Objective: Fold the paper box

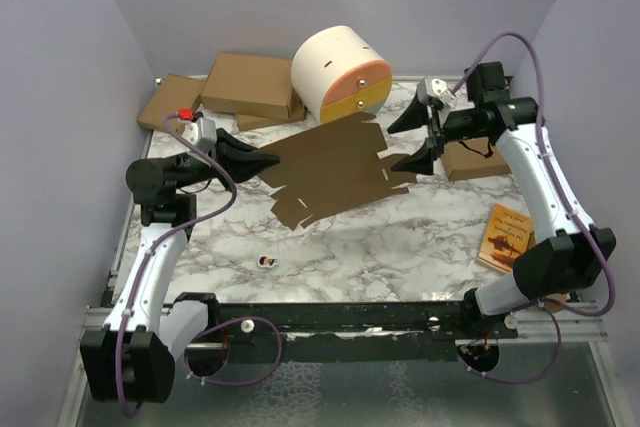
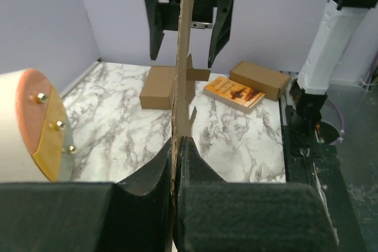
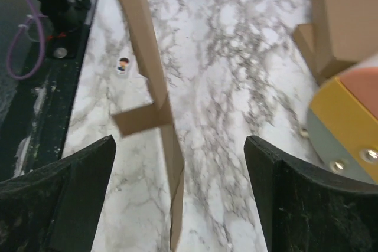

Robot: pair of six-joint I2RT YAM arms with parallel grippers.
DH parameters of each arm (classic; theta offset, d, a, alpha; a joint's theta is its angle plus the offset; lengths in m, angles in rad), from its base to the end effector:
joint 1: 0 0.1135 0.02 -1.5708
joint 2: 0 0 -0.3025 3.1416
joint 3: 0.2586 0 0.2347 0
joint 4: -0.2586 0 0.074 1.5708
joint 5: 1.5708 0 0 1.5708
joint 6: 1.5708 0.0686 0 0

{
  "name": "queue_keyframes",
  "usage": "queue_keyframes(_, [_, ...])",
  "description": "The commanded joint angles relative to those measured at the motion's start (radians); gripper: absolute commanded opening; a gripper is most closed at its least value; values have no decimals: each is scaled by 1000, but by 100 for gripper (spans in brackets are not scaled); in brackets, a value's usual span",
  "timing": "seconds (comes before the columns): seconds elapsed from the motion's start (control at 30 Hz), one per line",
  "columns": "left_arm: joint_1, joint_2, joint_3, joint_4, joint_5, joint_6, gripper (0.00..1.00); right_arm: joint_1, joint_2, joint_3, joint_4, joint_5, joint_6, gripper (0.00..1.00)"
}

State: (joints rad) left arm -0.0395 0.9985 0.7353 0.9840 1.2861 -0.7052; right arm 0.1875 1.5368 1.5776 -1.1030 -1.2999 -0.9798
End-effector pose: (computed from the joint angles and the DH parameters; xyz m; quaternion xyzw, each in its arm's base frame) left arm 0.1582 -0.0721 0.4283 0.4085 0.4903 -0.4955 0.5892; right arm 0.2617 0.1169 0.4044 -0.5516 0.5591 0.4630 0.4108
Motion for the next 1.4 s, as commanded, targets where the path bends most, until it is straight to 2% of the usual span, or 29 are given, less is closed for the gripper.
queue_keyframes(0.0, [8,-108,124,-503,-124,386,0,-70,-143,44,27,140,101,92])
queue_keyframes(0.1, [9,-105,187,-562,-152,379,0,-101,-181,45,104,153,220,93])
queue_keyframes(0.2, [9,-99,222,-603,-200,368,0,-200,-195,20,192,3,378,93])
queue_keyframes(0.3, [13,-95,242,-619,-239,328,0,-348,-235,-122,467,-183,669,92])
queue_keyframes(0.4, [23,-92,259,-587,-266,257,0,-429,-268,-249,729,-219,911,92])
queue_keyframes(0.7, [39,-34,361,-462,-245,77,0,-482,-302,-406,932,-185,1087,94])
queue_keyframes(0.83, [40,-14,374,-328,-252,-51,0,-493,-295,-532,1143,-138,1257,91])
queue_keyframes(0.93, [39,-1,358,-155,-254,-199,0,-492,-263,-602,1307,-99,1411,81])
queue_keyframes(1.03, [40,10,347,-13,-244,-319,0,-491,-213,-652,1578,-75,1611,61])
queue_keyframes(1.1, [39,15,344,50,-231,-366,0,-490,-164,-621,1631,-60,1649,45])
queue_keyframes(1.17, [39,19,334,108,-217,-406,0,-490,-111,-570,1639,-66,1664,34])
queue_keyframes(1.27, [39,27,308,183,-206,-458,0,-490,-59,-546,1769,-88,1776,28])
queue_keyframes(1.37, [39,31,282,225,-205,-476,0,-490,-56,-606,2081,-137,2002,28])
